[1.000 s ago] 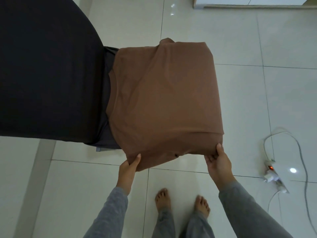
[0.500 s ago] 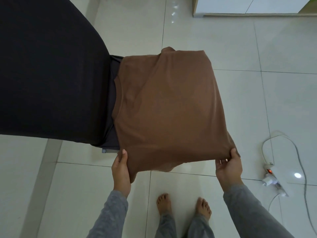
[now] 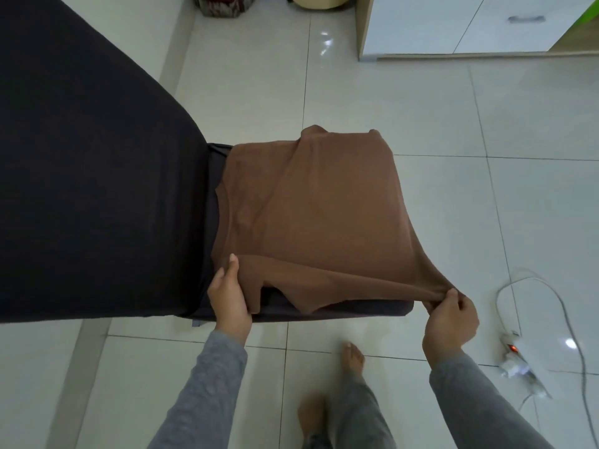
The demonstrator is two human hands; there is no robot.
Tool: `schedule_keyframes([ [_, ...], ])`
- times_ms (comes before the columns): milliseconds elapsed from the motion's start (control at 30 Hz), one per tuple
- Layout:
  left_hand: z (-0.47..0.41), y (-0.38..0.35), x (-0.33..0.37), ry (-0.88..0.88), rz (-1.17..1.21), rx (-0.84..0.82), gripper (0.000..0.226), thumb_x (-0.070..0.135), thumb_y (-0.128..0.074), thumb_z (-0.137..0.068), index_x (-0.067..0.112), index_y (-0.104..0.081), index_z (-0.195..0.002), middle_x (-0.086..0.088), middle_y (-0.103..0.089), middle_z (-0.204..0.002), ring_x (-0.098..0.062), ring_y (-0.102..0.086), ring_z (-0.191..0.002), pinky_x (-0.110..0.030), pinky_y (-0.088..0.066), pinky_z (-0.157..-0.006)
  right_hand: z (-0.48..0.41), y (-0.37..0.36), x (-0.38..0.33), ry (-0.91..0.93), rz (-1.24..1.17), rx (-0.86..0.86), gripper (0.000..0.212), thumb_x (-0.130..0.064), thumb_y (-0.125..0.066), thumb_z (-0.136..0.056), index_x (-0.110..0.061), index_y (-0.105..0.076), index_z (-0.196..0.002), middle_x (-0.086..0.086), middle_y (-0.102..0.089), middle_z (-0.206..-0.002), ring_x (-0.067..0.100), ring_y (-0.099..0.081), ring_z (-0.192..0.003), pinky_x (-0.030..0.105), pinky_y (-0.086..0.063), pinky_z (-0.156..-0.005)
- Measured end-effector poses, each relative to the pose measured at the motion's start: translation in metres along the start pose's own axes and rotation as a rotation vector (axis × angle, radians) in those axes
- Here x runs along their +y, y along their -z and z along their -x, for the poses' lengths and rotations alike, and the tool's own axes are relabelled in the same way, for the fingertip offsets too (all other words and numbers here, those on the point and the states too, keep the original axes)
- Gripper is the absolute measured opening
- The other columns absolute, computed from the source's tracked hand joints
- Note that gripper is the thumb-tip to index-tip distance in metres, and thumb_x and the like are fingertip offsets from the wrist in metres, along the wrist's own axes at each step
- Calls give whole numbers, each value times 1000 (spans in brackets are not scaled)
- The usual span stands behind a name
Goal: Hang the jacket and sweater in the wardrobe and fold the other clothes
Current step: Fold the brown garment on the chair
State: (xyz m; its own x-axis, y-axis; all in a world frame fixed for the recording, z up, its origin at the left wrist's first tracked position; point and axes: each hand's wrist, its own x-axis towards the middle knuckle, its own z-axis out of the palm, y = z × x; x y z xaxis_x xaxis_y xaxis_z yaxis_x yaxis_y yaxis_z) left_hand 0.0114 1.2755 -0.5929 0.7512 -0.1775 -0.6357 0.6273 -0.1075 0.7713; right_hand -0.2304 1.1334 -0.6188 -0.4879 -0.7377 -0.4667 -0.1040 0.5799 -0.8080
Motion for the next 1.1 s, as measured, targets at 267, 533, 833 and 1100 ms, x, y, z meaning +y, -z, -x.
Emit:
schedule_keyframes([
  [267, -63, -63, 38, 140, 5, 70, 25, 18, -55, -94, 6, -61, -115, -7, -66, -88, -17, -63, -78, -29, -52, -67, -43, -54, -38, 42, 99, -40, 32, -33, -40, -85, -12, -64, -85, 16, -68, -94, 28, -58, -76, 33, -48, -66],
  [533, -91, -86, 45, -6, -163, 40, 37, 26, -44, -99, 14, -44, -134, -3, -56, -126, -15, -55, -110, -31, -40, -102, -69, -106, -69, 118, 228, -451, 22, -18, -44, -96, -19, -55, -116, -2, -56, -117, 12, -55, -107, 33, -45, -98],
  [833, -58, -32, -26, -537, -867, 193, 36, 16, -49, -96, 5, -47, -130, -14, -42, -134, -27, -40, -128, -39, -34, -108, -63, -84, -20, 209, 564, -474, 39, -10, -49, -93, -6, -47, -132, 11, -52, -133, 25, -49, -119, 32, -36, -97],
  [1100, -71, -19, -42, -534, -1332, 63, 51, 24, -35, -101, 5, -25, -147, -15, -9, -157, -27, 1, -146, -43, -18, -115, -63, -83, -10, 52, 589, -447, 37, -22, -38, -99, -11, -40, -135, 14, -52, -134, 33, -47, -122, 40, -35, -102],
])
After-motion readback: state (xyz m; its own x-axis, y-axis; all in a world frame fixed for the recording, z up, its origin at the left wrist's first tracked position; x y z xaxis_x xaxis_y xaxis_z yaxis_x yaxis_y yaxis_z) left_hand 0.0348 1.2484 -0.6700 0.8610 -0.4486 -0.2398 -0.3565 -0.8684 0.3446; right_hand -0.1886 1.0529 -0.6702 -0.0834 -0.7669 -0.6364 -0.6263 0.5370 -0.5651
